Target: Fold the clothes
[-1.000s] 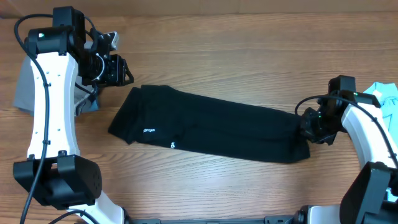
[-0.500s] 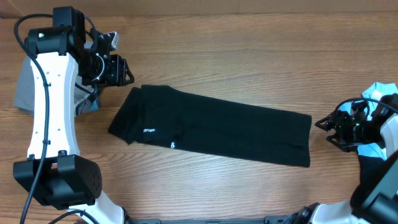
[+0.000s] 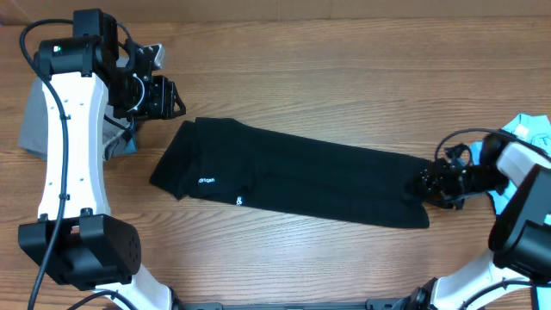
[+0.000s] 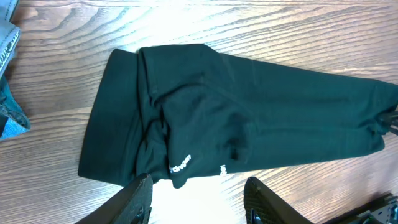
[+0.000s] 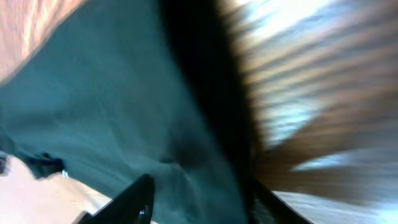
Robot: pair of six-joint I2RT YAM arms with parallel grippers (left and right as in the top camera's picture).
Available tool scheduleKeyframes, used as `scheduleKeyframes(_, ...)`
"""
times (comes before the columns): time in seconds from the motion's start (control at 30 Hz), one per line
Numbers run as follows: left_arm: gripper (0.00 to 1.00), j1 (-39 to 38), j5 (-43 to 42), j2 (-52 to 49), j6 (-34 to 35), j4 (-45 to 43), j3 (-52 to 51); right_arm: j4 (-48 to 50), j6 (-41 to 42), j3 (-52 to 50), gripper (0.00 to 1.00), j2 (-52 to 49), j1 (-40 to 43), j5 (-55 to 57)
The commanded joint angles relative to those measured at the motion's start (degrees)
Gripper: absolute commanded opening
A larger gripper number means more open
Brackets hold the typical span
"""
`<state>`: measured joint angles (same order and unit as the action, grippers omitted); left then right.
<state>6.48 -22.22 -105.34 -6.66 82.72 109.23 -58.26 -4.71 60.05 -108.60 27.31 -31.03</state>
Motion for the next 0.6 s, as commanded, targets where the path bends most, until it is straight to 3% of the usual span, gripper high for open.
scheduleKeyframes(0.0,0.51,-0.1,-0.3,0.8,-1.6,0.0,1.0,1.6,2.0,-0.8,0.34,-2.1,-1.7,7.1)
scheduleKeyframes(0.13,0.51,-0.1,-0.3,0.8,-1.6,0.0,1.0,1.6,2.0,-0.7,0.28,-2.1,-1.3,7.0)
scheduleKeyframes(0.2,0.51,-0.1,-0.3,0.8,-1.6,0.0,1.0,1.0,3.0,-0.1,0.17,-2.1,-0.3,7.0)
scheduleKeyframes(0.33,0.51,-0.1,-0.3,0.8,-1.6,0.0,1.0,-2.3,3.2,2.6,0.06,-1.2,1.7,7.3)
scheduleKeyframes(0.47,0.51,-0.1,-0.3,0.8,-1.6,-0.1,1.0,-3.9,3.6,4.0,0.05,1.9,2.1,7.9)
scheduleKeyframes(0.5,0.51,-0.1,-0.3,0.8,-1.6,-0.1,1.0,-3.8,4.2,3.9,0.12,2.8,2.0,8.6)
scheduleKeyframes(0.53,0.51,-0.1,-0.3,0.8,-1.6,-0.1,1.0,-3.6,5.0,4.0,0.34,3.5,1.9,10.1)
scheduleKeyframes(0.57,0.51,-0.1,-0.3,0.8,-1.6,-0.1,1.0,-3.5,5.6,4.0,0.45,3.7,1.9,10.9)
